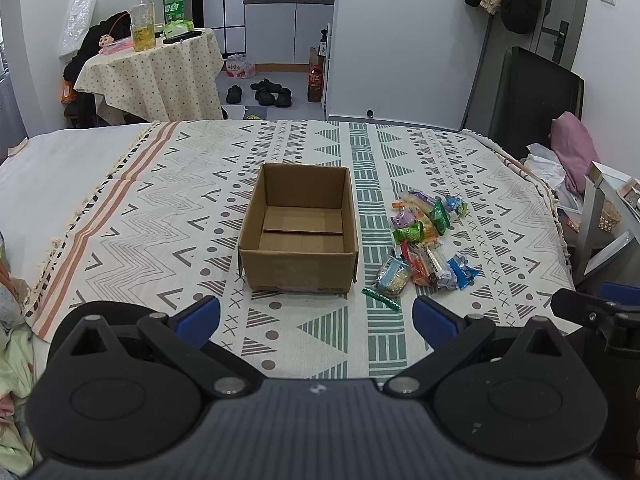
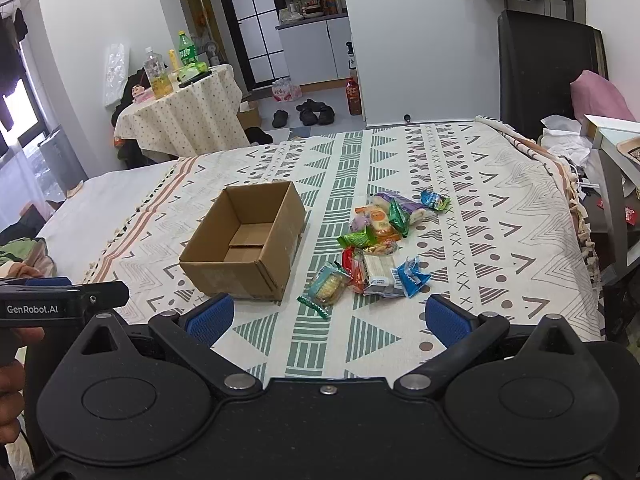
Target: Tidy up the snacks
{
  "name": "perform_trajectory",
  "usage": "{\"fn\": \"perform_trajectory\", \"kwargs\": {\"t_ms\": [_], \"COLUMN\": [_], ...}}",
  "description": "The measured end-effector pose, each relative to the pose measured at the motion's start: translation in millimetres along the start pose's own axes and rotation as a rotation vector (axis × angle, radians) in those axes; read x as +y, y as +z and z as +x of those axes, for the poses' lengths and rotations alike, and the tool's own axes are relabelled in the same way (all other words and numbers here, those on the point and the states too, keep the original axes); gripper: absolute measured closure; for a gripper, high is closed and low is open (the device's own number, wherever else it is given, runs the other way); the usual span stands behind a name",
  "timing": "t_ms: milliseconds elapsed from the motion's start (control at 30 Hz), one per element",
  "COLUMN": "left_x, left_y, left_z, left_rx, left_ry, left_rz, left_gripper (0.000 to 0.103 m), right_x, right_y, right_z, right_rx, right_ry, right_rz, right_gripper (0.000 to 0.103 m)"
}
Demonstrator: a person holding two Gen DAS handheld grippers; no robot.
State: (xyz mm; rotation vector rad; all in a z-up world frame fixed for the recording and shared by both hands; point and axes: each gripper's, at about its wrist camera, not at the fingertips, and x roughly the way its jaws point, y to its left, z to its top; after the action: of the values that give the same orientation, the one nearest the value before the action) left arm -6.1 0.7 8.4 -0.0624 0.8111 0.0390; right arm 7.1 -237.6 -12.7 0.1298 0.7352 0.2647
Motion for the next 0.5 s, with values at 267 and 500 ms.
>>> {"fn": "perform_trajectory", "kwargs": {"t_ms": [267,500], "left_x": [-1.2,-2.4], "left_y": [-0.2,-0.3], "left_z": [-0.6,-2.6], "left_rx": [-0.001,-0.003], "left_ry": [0.0,-0.002], "left_rz": [0.0,-0.001], "left_gripper": [0.001,0.001], "right_x": [0.3,0.3], "right_y": [-0.2,0.2], "right_z": [0.6,-1.6], "right_rx": [0.001,0.003], "right_ry": [-0.001,0.002], "right_rz": [0.0,-0.007], "right_gripper": [0.0,0.0]}}
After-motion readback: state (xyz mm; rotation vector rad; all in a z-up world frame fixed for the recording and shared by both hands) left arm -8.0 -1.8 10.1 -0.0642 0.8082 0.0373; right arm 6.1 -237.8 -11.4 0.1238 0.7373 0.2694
